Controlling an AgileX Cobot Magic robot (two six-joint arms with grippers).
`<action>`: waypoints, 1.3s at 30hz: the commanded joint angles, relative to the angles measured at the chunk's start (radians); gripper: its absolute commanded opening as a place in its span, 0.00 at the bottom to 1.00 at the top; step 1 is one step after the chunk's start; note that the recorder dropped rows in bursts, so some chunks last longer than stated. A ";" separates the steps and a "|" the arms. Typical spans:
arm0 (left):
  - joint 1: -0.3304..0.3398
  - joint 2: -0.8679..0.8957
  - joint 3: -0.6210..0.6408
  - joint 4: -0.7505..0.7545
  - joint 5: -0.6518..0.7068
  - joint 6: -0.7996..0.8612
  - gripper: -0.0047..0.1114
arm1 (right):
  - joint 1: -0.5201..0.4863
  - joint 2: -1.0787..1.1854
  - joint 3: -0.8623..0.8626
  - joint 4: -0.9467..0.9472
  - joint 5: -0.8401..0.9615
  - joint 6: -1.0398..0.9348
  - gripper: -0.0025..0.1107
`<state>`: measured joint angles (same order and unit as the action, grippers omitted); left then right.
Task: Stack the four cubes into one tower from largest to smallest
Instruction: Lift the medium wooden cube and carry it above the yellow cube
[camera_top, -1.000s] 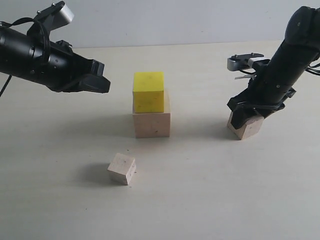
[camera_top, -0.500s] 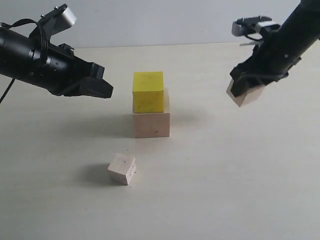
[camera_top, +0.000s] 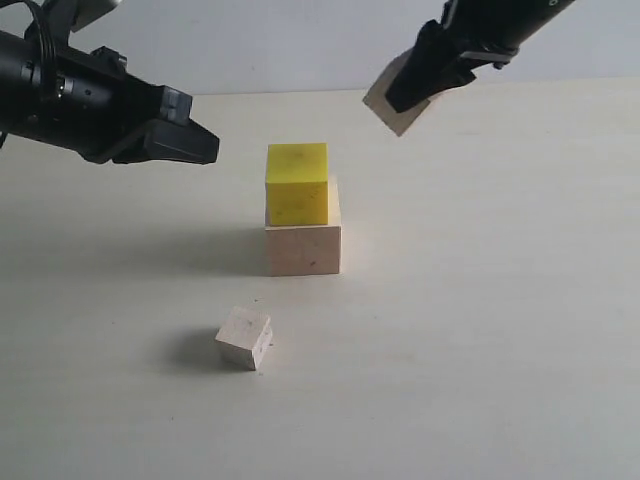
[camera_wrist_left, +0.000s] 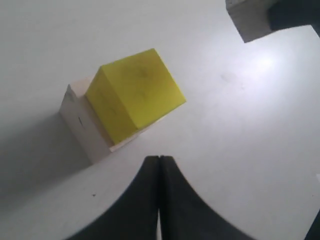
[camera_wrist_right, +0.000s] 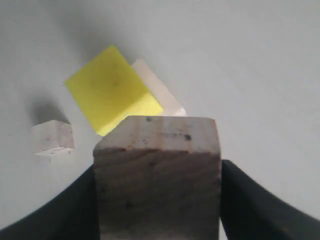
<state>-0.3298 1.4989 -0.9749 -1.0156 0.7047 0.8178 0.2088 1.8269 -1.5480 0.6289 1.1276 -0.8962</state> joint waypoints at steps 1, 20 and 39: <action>0.003 -0.009 -0.001 -0.013 0.010 -0.012 0.04 | 0.125 -0.012 -0.106 -0.192 0.025 0.124 0.02; 0.003 -0.010 -0.001 -0.015 0.100 -0.014 0.04 | 0.316 0.118 -0.278 -0.334 0.093 -0.038 0.02; 0.003 -0.010 -0.001 -0.018 0.135 -0.014 0.04 | 0.316 0.182 -0.297 -0.300 0.093 -0.159 0.02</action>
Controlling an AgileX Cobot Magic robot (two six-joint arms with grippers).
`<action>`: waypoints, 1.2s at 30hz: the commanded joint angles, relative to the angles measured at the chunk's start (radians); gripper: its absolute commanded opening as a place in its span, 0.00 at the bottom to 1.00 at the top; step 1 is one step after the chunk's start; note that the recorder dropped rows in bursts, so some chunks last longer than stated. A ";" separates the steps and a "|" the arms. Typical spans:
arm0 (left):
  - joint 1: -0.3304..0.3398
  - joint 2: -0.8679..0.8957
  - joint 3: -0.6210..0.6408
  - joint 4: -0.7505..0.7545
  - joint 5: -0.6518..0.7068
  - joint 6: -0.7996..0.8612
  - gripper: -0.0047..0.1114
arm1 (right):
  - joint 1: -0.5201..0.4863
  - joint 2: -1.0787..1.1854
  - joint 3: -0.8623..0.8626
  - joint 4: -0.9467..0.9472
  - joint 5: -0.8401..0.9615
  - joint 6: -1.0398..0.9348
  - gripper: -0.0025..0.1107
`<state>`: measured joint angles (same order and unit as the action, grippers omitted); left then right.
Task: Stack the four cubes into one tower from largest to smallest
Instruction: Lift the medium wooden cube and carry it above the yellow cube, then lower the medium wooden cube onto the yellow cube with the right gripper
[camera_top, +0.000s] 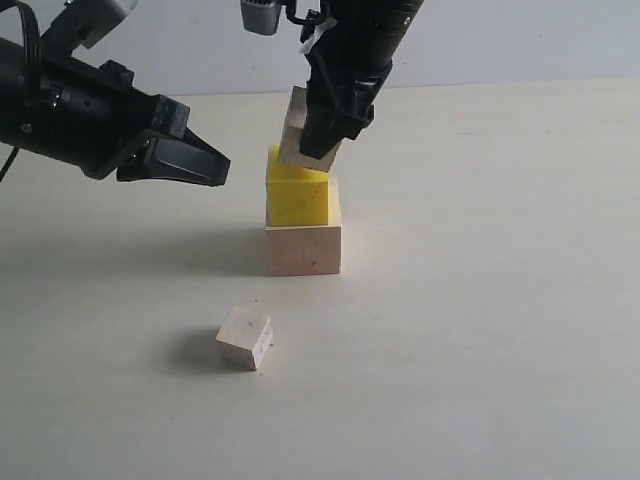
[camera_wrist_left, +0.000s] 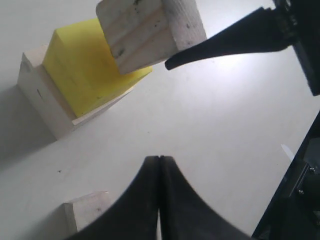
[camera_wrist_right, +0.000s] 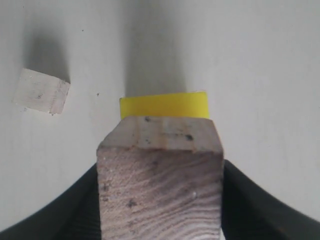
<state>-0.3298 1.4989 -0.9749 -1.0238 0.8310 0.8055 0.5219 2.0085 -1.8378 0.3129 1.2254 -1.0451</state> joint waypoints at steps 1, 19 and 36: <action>0.003 -0.010 -0.001 -0.010 0.008 -0.002 0.04 | 0.002 0.000 -0.007 0.022 -0.004 -0.010 0.02; 0.003 -0.010 -0.001 -0.007 0.008 0.002 0.04 | 0.002 0.008 -0.066 0.042 -0.004 -0.010 0.02; 0.003 -0.010 -0.001 -0.007 0.027 0.002 0.04 | 0.042 0.019 -0.066 -0.032 -0.004 0.024 0.02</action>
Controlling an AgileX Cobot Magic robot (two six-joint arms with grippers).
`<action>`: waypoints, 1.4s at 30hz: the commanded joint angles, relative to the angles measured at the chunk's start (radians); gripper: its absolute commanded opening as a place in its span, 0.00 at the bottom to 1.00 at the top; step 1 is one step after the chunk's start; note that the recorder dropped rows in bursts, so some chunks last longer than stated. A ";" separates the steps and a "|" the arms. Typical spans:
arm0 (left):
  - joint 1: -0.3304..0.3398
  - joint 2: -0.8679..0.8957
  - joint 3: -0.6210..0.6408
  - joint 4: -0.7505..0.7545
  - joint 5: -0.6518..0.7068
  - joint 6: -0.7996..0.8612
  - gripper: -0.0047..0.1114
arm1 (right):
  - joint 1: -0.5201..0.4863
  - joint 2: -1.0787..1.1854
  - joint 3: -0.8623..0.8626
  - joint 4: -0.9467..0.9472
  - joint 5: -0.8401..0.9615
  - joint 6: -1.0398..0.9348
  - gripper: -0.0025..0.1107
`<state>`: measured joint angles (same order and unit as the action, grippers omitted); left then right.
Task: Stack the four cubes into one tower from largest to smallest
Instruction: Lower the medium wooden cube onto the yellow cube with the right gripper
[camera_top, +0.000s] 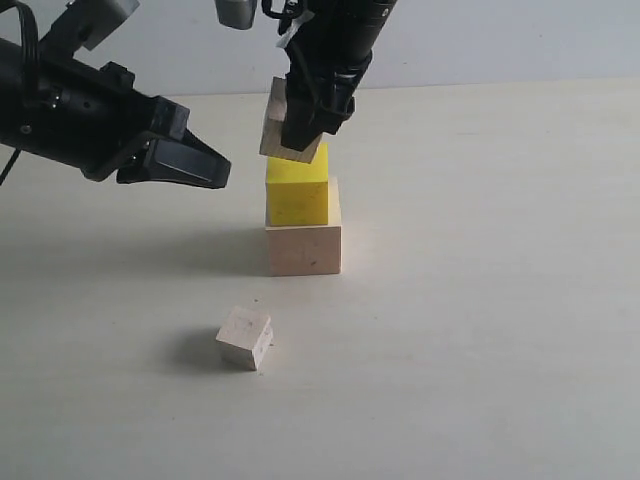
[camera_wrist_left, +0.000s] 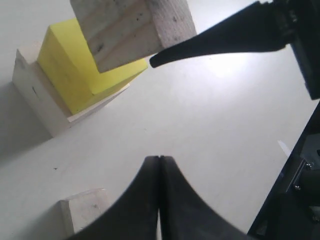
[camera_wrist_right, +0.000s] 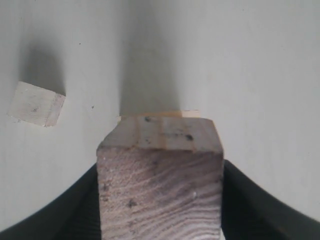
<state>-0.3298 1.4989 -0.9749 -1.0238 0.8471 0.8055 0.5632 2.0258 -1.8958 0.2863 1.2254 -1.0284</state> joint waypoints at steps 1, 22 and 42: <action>0.003 -0.010 -0.001 -0.007 0.011 0.002 0.04 | 0.001 0.002 -0.008 -0.005 -0.004 0.007 0.02; 0.003 -0.010 -0.001 -0.007 0.011 0.007 0.04 | 0.001 0.004 -0.008 -0.007 -0.004 0.007 0.02; 0.003 -0.010 -0.001 -0.007 0.011 0.007 0.04 | 0.001 0.017 -0.008 -0.007 -0.004 0.035 0.02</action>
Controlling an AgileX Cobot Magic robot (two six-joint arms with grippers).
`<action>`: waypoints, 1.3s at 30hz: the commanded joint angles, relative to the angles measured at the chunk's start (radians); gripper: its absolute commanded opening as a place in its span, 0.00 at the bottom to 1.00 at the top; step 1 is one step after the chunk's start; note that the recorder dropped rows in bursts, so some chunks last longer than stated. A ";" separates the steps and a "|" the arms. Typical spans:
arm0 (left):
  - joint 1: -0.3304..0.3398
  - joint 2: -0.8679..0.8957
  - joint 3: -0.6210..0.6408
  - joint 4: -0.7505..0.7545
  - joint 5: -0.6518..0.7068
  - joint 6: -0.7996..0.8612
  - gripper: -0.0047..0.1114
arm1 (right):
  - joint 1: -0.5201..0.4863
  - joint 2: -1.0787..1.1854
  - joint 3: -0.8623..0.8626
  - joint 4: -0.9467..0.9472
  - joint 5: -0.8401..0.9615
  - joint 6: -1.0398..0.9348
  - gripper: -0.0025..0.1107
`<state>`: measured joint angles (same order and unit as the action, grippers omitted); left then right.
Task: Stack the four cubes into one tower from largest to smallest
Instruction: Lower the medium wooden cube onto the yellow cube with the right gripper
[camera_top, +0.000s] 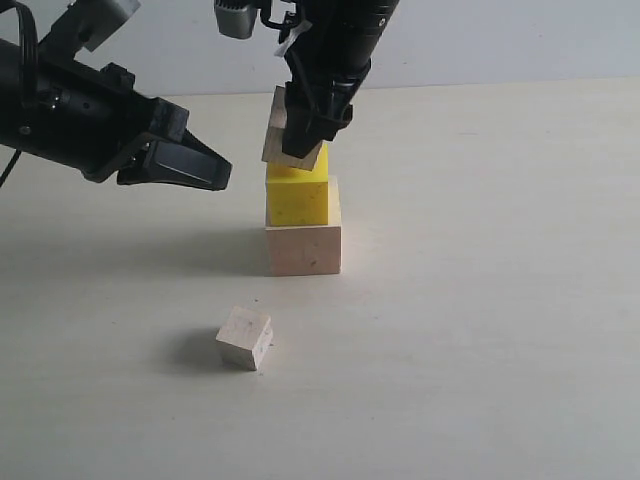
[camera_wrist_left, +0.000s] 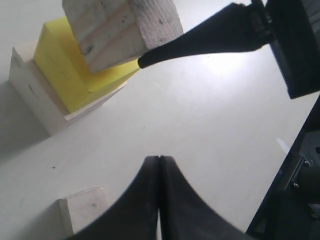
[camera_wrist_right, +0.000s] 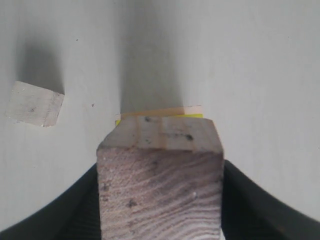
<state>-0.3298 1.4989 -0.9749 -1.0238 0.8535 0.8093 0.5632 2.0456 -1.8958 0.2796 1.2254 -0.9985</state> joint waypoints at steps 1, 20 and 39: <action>0.003 -0.010 -0.001 -0.007 0.004 0.003 0.04 | 0.001 -0.003 -0.008 -0.003 -0.004 0.005 0.02; 0.003 -0.010 -0.001 -0.007 0.004 0.007 0.04 | 0.001 -0.003 -0.008 -0.017 -0.004 -0.003 0.02; 0.003 -0.010 -0.001 -0.005 0.004 0.007 0.04 | 0.001 -0.003 -0.008 -0.002 -0.004 0.000 0.16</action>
<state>-0.3298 1.4989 -0.9749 -1.0238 0.8535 0.8110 0.5632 2.0456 -1.8958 0.2642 1.2254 -0.9979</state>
